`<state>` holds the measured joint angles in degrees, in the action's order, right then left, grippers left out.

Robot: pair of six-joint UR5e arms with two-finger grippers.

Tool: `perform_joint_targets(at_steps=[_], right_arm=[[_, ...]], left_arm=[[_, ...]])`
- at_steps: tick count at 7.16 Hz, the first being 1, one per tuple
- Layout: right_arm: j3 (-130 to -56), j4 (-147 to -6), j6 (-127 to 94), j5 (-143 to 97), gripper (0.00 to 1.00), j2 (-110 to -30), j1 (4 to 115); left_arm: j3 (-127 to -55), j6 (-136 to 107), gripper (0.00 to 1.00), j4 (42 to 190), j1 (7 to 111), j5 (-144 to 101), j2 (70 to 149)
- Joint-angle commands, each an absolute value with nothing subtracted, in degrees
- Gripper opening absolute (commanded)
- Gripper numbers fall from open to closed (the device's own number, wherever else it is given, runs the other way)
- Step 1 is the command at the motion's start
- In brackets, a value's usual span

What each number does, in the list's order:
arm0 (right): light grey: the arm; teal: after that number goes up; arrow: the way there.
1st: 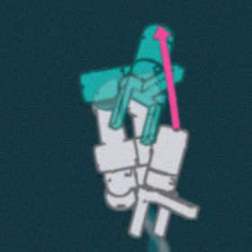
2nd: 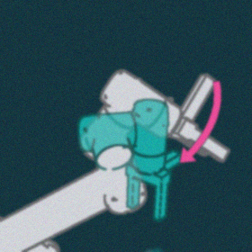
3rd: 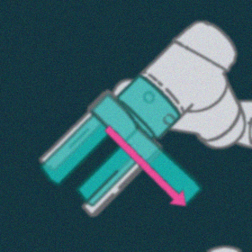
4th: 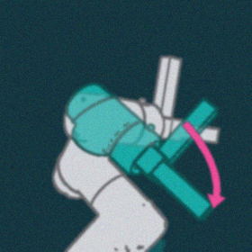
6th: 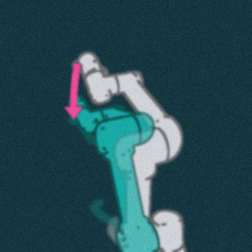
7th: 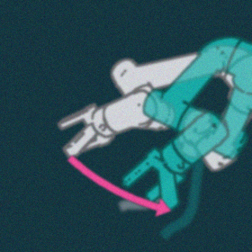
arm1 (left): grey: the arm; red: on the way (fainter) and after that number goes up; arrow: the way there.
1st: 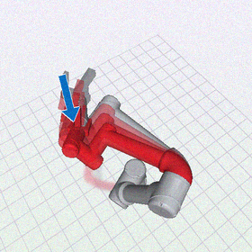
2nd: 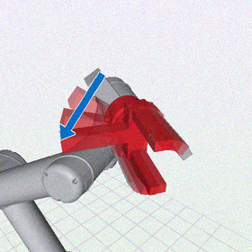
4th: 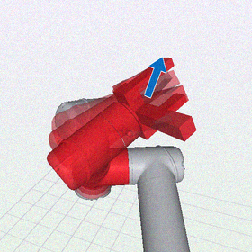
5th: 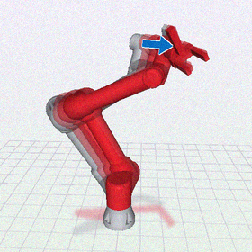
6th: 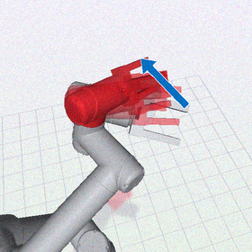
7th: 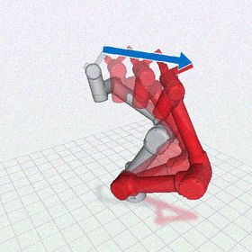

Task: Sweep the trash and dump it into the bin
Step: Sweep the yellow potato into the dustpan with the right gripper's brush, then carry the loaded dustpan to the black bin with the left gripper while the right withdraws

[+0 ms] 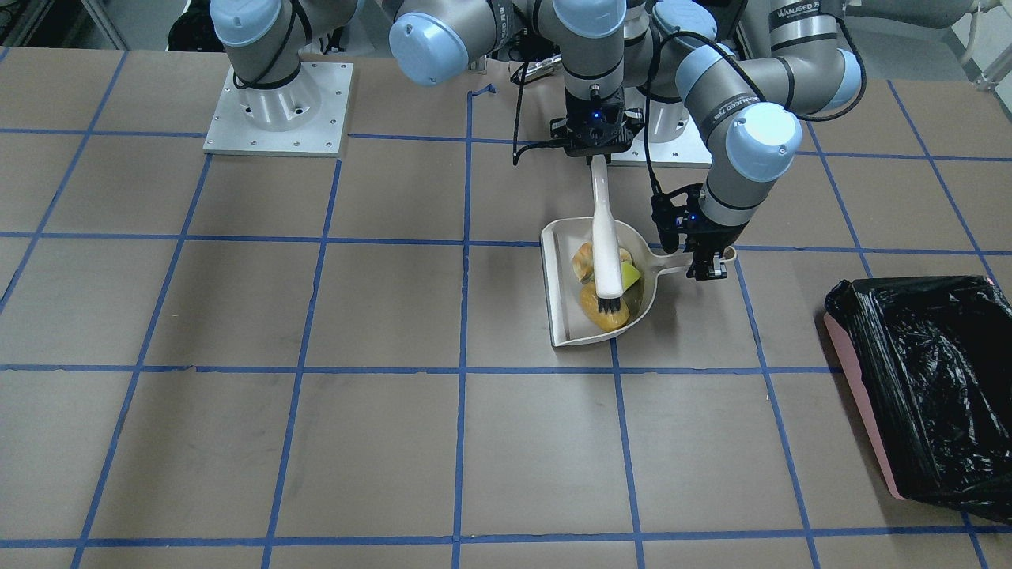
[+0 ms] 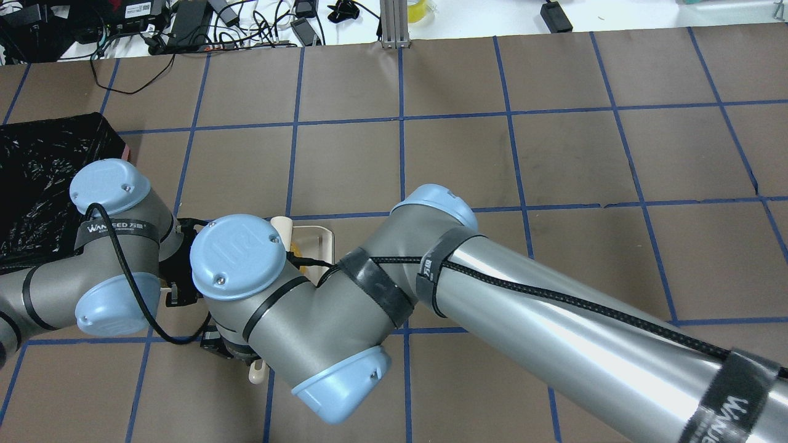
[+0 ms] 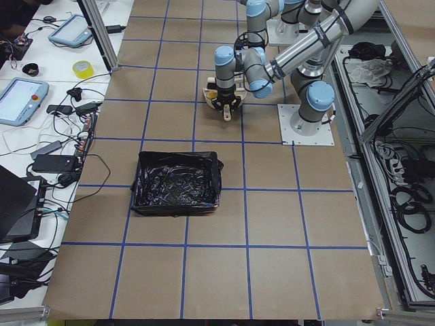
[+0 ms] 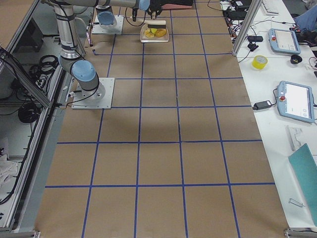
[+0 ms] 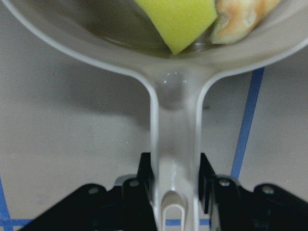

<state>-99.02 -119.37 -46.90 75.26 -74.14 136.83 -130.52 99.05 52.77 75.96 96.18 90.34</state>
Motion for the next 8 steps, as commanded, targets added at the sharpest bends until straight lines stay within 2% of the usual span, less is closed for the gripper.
perform_joint_targets(at_steps=[1,4,8], right_arm=[[-99.23,-114.37,-34.87,81.18,0.0,-75.84,134.92],[-98.88,-111.02,-27.36,87.7,0.0,-78.04,126.86],[-99.4,-108.55,-24.26,92.02,0.0,-81.03,112.97]], left_arm=[[-130.43,99.58,0.0,53.09,73.4,93.26,90.44],[-128.77,99.32,0.0,53.44,72.34,92.03,90.18],[-118.07,100.46,0.0,63.25,68.56,92.2,89.47]])
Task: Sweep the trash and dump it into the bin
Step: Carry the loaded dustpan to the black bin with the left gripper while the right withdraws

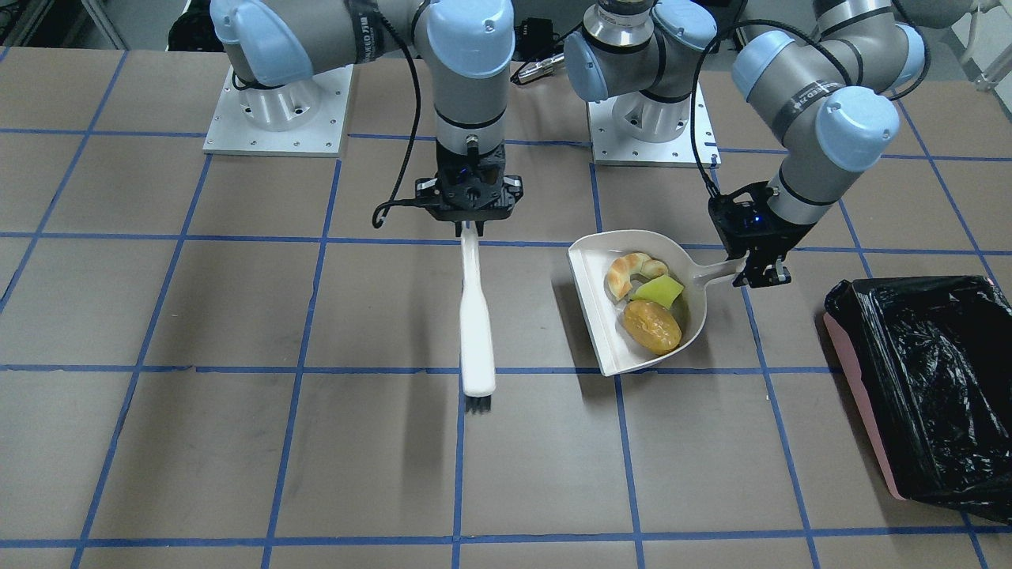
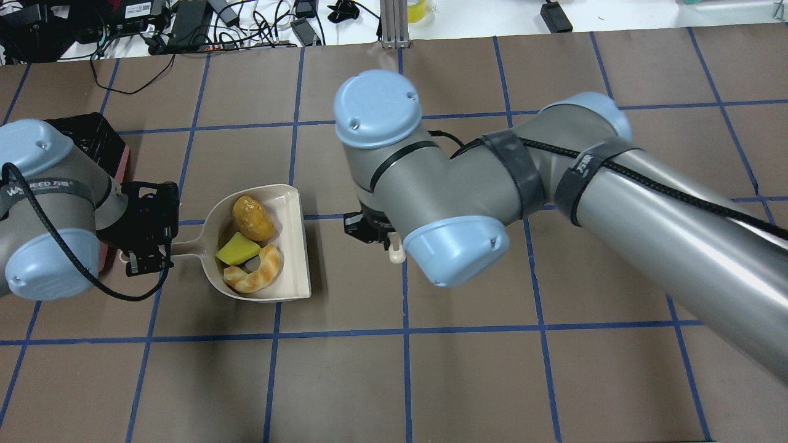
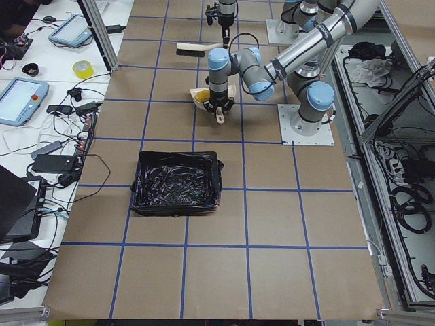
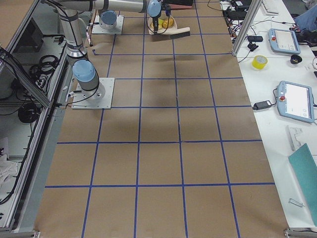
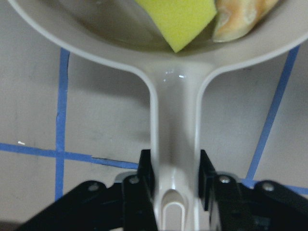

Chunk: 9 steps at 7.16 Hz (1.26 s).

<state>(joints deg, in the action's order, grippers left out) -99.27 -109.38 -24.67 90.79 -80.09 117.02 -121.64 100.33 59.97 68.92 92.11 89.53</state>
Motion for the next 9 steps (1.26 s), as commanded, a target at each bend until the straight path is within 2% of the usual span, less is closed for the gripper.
perform_joint_targets(at_steps=[1,4,6,9], right_arm=[[-99.4,-107.59,-23.56,93.33,0.0,-81.64,109.2],[-99.4,-106.79,-10.94,93.52,0.0,-82.27,98.12],[-99.32,-103.81,3.27,93.69,0.0,-82.27,89.52],[-99.58,-102.75,26.55,94.92,0.0,-82.27,78.44]], left_arm=[[-115.43,100.98,0.0,64.76,67.6,92.63,89.56],[-106.64,109.64,0.0,76.5,51.64,87.9,91.75],[-98.48,110.13,0.0,82.68,46.08,89.2,92.11],[-90.12,112.24,0.0,79.48,40.43,95.06,97.97]])
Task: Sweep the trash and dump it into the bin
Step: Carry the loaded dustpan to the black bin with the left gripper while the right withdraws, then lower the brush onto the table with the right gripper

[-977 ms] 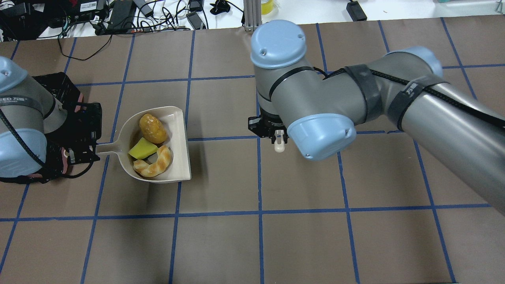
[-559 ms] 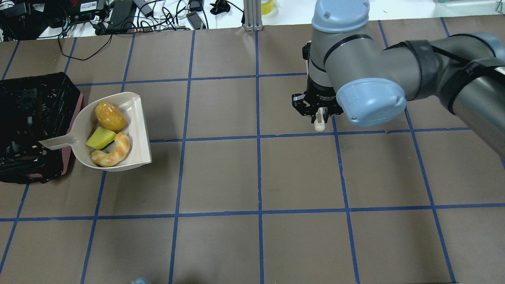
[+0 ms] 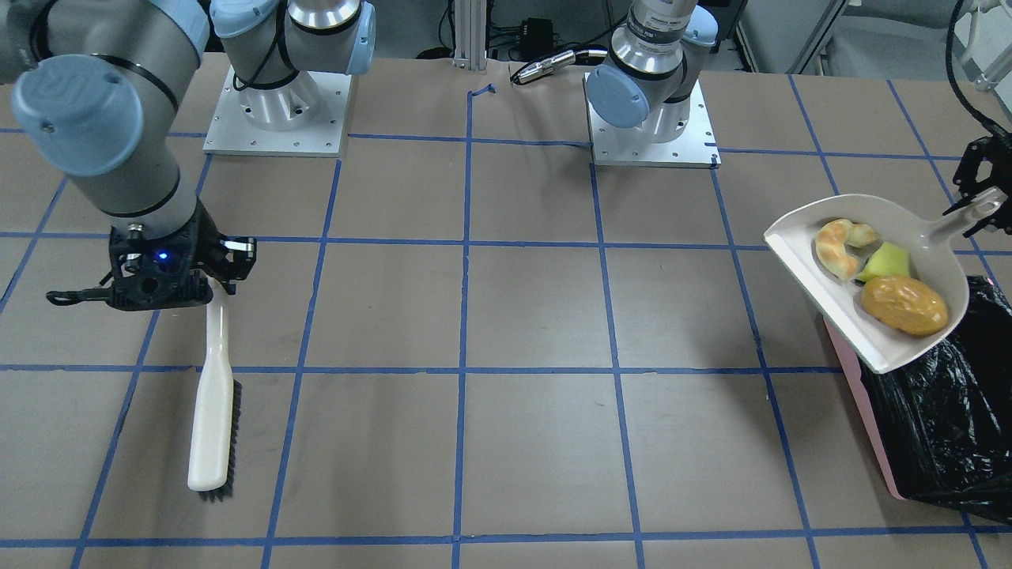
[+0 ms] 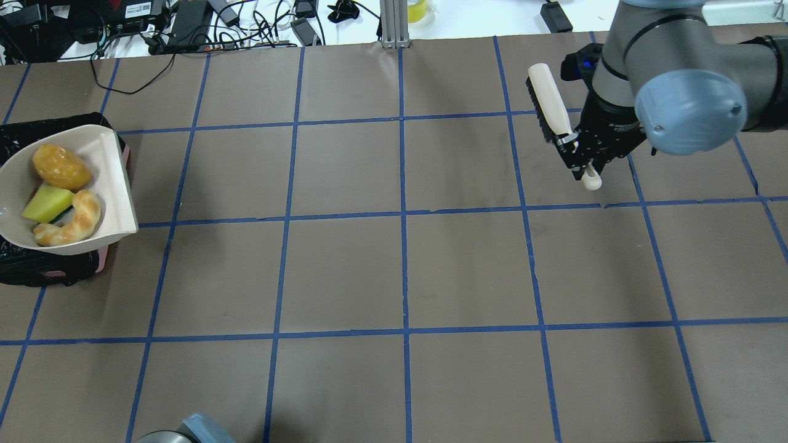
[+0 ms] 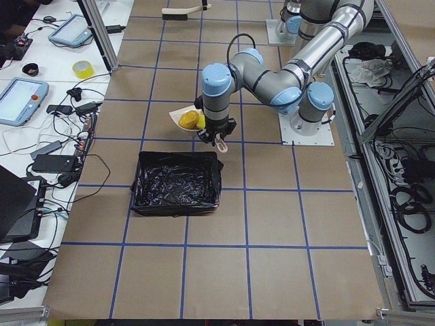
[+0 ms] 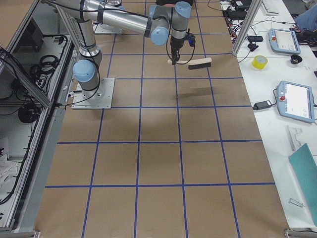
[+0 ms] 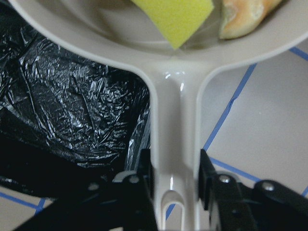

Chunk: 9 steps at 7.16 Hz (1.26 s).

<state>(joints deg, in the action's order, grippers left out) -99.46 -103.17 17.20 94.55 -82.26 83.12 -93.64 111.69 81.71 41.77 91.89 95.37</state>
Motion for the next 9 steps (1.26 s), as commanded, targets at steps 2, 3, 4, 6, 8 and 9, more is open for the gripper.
perform_joint_targets(at_steps=[2,3,4,6,8,9], right_arm=[[-100.36,-102.13,43.07,95.1,0.0,-81.92,70.62],[-102.46,-103.0,50.11,95.01,0.0,-81.91,67.1],[-103.7,-104.23,54.62,94.75,0.0,-81.83,64.89],[-103.89,-105.2,61.49,94.83,0.0,-80.17,62.07],[-103.97,-106.95,64.67,94.83,0.0,-77.27,59.6],[-104.32,-109.92,65.91,94.75,0.0,-75.6,58.37]], left_arm=[[-85.1,112.41,0.0,76.57,40.34,100.26,102.81],[-82.99,112.59,0.0,75.25,40.34,100.72,105.27],[-81.05,112.67,0.0,75.15,40.34,100.9,107.12],[-77.19,117.56,0.0,75.06,40.43,103.87,109.41],[-76.29,120.39,0.0,72.18,40.6,103.71,111.44],[-76.29,124.33,0.0,70.77,40.69,103.8,111.88]])
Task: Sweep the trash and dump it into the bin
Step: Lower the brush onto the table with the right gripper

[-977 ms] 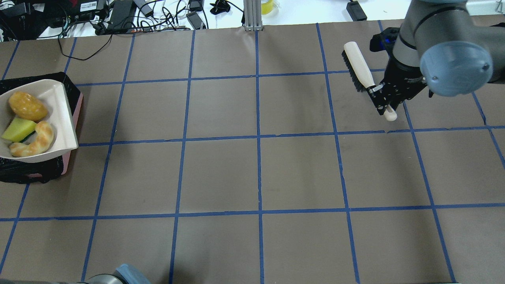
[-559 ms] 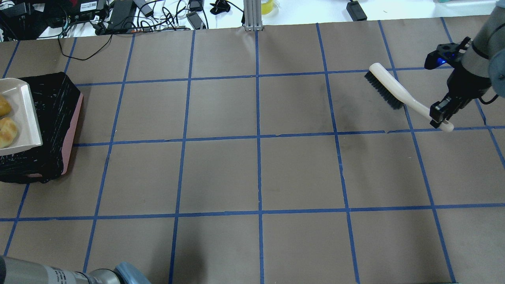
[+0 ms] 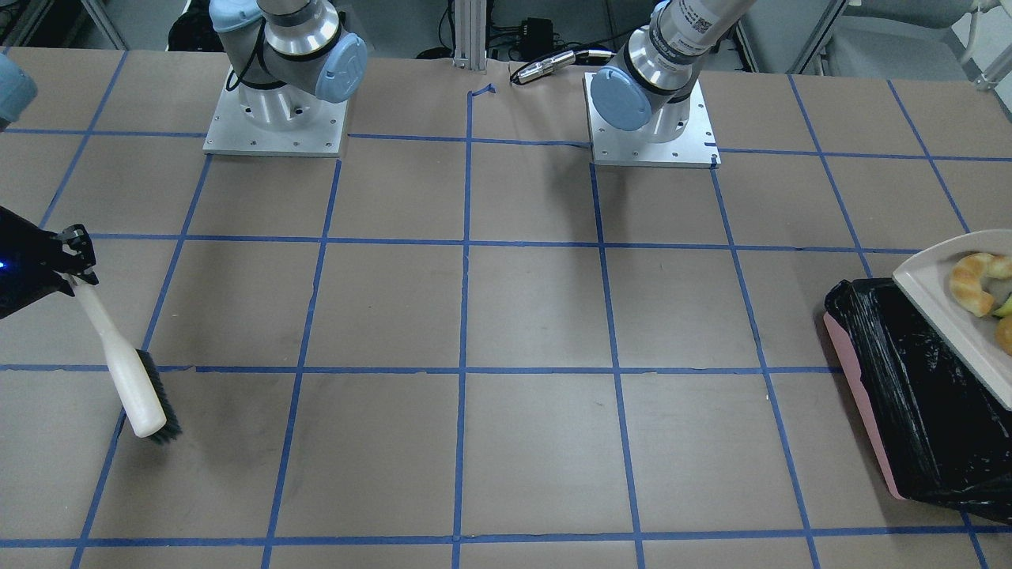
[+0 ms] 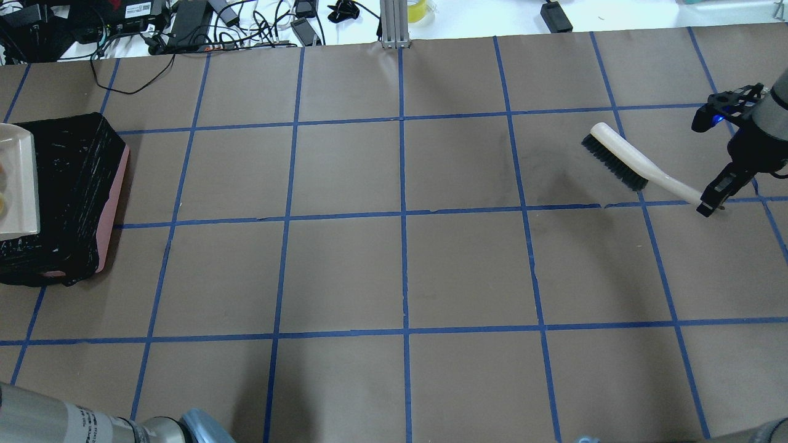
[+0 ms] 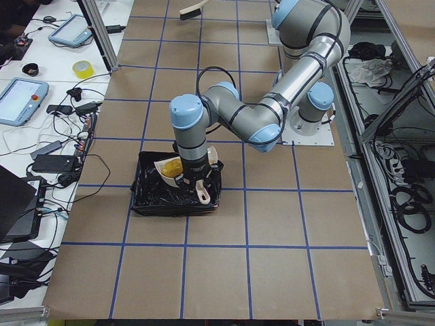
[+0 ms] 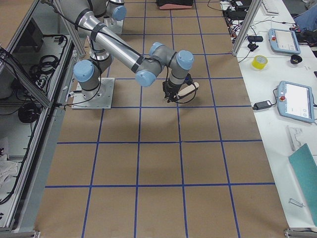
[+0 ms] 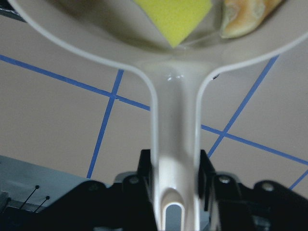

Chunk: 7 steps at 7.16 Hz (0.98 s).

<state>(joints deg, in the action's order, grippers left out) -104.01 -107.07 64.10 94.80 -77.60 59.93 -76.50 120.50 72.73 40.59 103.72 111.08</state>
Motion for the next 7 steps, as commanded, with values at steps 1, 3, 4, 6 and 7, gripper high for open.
perform_joint_targets(at_steps=[1,3,4,6,7], right_arm=[[-104.41,-113.26,67.48,94.66,0.0,-73.5,57.84],[-104.33,-118.37,66.63,94.92,0.0,-70.94,57.83],[-104.33,-118.74,65.49,94.92,0.0,-70.41,57.83],[-104.33,-118.83,65.3,94.92,0.0,-70.14,57.83],[-104.24,-118.83,65.3,94.83,0.1,-70.14,57.83]], left_arm=[[-76.2,126.11,0.0,69.79,40.87,103.8,112.23],[-75.06,132.94,0.0,66.9,43.49,106.32,112.76],[-74.97,135.5,0.0,65.67,43.77,109.04,113.37],[-75.06,137.81,0.0,60.67,44.73,112.83,115.57],[-74.97,137.9,0.0,56.56,46.22,116.68,116.53]])
